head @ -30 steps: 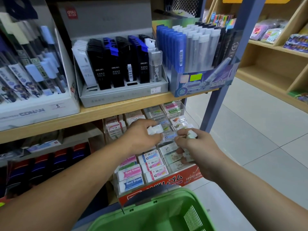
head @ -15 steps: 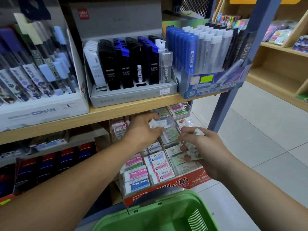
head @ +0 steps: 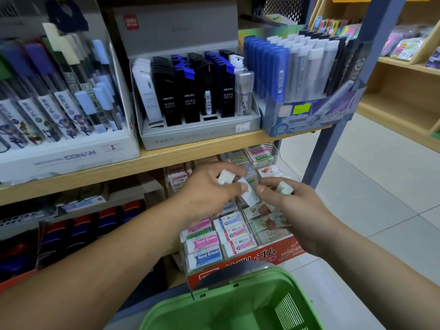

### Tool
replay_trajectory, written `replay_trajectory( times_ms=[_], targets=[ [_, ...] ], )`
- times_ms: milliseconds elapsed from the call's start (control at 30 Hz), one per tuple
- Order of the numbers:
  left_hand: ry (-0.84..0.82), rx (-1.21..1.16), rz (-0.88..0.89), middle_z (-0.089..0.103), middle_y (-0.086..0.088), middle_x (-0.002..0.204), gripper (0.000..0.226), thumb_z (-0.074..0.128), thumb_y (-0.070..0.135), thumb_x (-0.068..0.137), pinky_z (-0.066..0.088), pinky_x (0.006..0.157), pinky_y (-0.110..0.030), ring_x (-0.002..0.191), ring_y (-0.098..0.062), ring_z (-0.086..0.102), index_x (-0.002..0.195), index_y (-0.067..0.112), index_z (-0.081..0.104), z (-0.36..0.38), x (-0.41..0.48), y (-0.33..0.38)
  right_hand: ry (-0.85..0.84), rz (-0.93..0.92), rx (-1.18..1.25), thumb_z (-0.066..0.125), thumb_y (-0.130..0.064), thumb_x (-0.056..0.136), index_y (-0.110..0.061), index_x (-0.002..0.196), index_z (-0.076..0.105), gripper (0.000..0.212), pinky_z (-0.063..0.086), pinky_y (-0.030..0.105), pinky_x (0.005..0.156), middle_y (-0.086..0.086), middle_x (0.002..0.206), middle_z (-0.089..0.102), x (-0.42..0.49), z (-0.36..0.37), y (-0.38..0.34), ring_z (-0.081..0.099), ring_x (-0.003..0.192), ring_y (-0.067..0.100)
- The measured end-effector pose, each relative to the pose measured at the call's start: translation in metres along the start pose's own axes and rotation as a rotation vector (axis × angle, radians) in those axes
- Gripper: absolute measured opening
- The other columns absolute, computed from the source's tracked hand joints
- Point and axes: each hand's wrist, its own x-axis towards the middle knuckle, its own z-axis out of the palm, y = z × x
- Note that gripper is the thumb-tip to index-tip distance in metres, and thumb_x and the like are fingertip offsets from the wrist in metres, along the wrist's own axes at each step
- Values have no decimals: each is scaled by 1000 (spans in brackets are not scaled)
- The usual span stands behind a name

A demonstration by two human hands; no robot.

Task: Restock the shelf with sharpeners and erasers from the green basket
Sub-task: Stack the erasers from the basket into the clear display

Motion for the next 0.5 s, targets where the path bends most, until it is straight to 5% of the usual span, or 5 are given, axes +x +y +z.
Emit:
replay_trajectory(
  times_ms=[100, 233, 333, 500],
  targets=[
    [-32, -111, -46, 67, 10, 67, 21, 83, 11, 86, 40, 43, -28, 64, -17, 57, 104, 21, 78, 3, -6, 0, -4, 3, -24, 75, -16, 95, -8, 103, 77, 11, 55, 73, 86, 23, 100, 77, -4, 2, 0, 71, 100, 52],
    [-17, -228, -109, 66, -4, 74, 18, 82, 11, 87, 35, 41, -25, 66, -21, 54, 103, 18, 78, 2, -7, -1, -45, 14, -80, 76, -15, 94, -6, 98, 78, 9, 56, 58, 74, 26, 99, 74, -6, 1, -3, 70, 85, 48],
    [5, -259, -134, 65, -12, 82, 15, 76, 11, 92, 34, 40, -23, 63, -17, 55, 107, 14, 77, -4, -6, -1, -36, 36, -114, 75, -14, 95, -9, 92, 79, 7, 56, 68, 75, 28, 99, 74, -7, 0, -2, 71, 89, 52],
    [-28, -74, -70, 68, -7, 73, 18, 78, 12, 91, 37, 38, -23, 55, -14, 54, 107, 20, 77, -14, -10, 0, -78, 44, -136, 73, -15, 97, -5, 97, 77, 11, 51, 43, 65, 29, 97, 70, -7, 1, -3, 68, 75, 33]
  ],
)
